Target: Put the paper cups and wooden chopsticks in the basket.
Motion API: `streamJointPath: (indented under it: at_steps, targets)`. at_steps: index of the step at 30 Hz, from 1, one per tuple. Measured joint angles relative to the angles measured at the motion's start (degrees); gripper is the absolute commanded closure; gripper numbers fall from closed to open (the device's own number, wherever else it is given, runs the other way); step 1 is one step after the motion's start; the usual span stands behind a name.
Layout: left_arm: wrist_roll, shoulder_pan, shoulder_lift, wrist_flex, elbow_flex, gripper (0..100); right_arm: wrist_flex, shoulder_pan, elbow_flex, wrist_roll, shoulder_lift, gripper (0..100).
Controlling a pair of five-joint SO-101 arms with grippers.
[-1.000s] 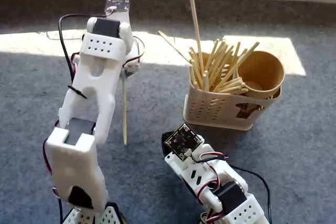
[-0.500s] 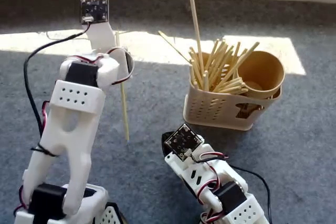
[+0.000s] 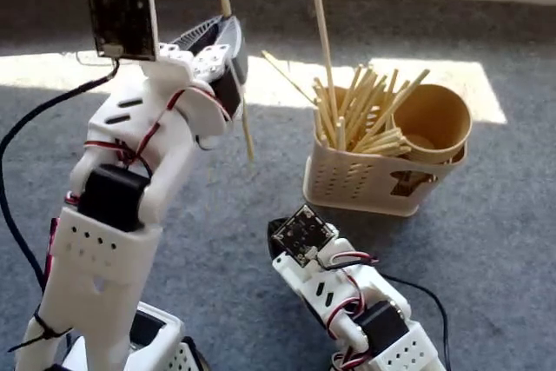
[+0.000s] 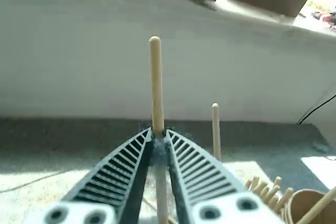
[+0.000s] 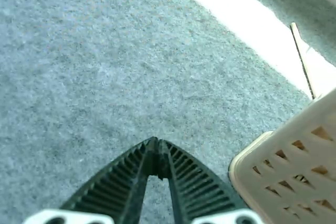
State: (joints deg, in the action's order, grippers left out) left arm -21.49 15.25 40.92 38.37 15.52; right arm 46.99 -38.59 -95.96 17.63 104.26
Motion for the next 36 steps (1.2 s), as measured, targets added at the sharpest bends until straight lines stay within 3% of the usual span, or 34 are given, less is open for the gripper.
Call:
streamJointPath:
  at_steps: [11, 16, 25, 36]
  targets:
    - [0.00, 6.51, 1.85, -13.71, 0.00, 99, 0.00, -1.93, 0.00, 0.00, 0.00, 99.2]
    - [0.00, 6.42, 1.76, -18.29, 0.00, 99, 0.00, -2.11, 0.00, 0.00, 0.00, 99.2]
    - [0.00, 9.05, -10.11, -28.92, 0.00, 99, 0.00, -2.11, 0.00, 0.00, 0.00, 99.2]
    - [0.00, 10.29, -19.34, -31.21, 0.09, 99, 0.00, -2.11, 0.00, 0.00, 0.00, 99.2]
